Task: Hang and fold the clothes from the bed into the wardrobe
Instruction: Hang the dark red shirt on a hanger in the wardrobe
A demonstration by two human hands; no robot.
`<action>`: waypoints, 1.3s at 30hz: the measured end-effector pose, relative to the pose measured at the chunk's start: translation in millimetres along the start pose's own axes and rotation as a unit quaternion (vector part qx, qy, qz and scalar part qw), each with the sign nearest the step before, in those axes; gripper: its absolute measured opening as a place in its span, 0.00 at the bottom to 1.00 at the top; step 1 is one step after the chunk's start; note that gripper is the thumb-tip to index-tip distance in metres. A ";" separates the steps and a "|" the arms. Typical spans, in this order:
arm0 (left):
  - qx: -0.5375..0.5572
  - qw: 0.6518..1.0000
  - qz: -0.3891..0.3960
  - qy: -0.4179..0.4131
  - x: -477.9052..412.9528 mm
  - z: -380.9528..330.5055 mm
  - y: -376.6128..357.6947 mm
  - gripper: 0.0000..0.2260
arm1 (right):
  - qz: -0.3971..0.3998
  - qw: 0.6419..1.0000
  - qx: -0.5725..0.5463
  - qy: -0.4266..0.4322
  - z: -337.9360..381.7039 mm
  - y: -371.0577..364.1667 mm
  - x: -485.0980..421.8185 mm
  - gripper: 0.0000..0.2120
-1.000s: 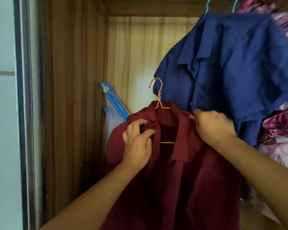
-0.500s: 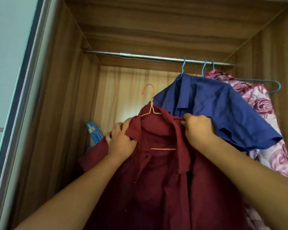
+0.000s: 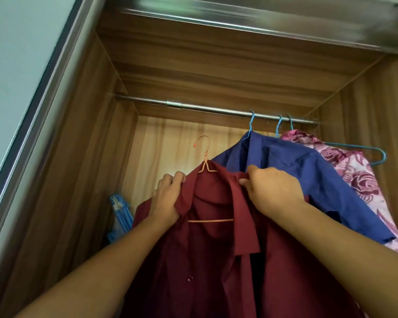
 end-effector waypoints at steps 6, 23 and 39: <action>0.003 0.999 0.002 -0.041 -34.6 -35.9 -12.2 0.14 | -0.013 0.996 0.082 0.017 -4.5 -2.6 -28.5 0.17; 0.293 0.955 0.041 0.034 -138.0 -96.2 -65.4 0.19 | -0.024 0.982 0.184 -0.040 -69.2 6.2 -159.1 0.15; 0.341 0.940 -0.011 -0.006 -140.9 -61.3 -104.1 0.17 | -0.025 0.981 0.191 -0.011 -64.2 -52.5 -179.3 0.15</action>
Point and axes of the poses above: each hand's wrist, its own x-axis away from the middle knuckle, its own y-axis out of the back of the hand, z = x × y, the point moved 5 cm from there along -x, towards the middle knuckle, and after that the axes turned 1 degree about y, right-handed, at the moved point
